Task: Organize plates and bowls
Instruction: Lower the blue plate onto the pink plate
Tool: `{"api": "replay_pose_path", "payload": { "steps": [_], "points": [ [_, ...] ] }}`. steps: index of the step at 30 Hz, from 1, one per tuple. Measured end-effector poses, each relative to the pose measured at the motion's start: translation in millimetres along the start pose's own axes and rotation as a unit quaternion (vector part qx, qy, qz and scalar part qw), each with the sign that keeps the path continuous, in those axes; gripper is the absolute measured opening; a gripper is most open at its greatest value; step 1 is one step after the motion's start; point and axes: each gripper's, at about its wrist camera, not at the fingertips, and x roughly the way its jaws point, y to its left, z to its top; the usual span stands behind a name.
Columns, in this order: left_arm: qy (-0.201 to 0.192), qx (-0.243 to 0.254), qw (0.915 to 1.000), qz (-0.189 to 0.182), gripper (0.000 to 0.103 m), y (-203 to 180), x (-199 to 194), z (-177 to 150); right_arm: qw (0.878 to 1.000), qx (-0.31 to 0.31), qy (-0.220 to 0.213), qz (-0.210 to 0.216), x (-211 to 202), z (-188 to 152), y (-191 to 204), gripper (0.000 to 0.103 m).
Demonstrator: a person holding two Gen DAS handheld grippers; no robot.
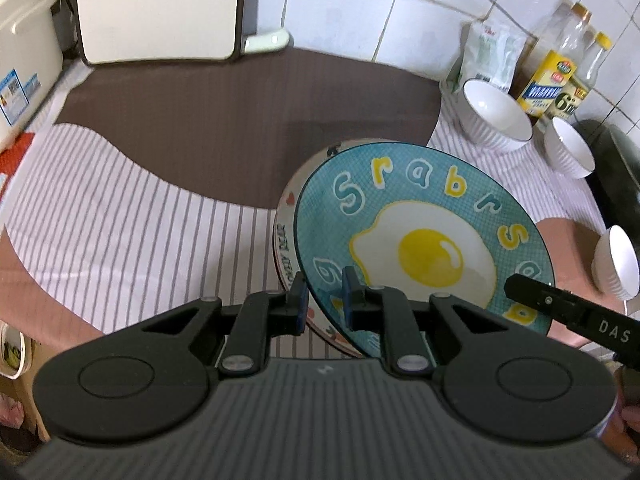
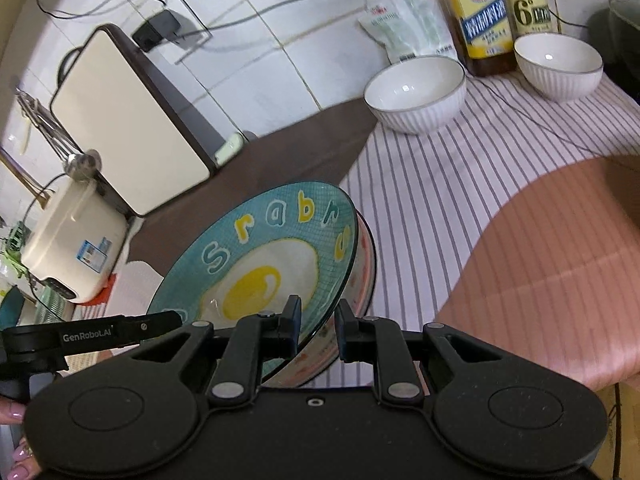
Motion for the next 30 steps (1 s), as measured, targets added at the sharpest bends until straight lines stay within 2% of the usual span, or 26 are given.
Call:
{"api": "replay_pose_path", "payload": {
  "steps": [17, 30],
  "points": [
    [0.025, -0.001, 0.9996, 0.014, 0.015, 3, 16, 2, 0.999, -0.015, 0.036, -0.036, 16, -1, 7, 0.022],
    [0.064, -0.017, 0.9976, 0.022, 0.019, 2, 23, -1, 0.991, -0.081, 0.047, -0.092, 22, -6, 27, 0.026]
  ]
}}
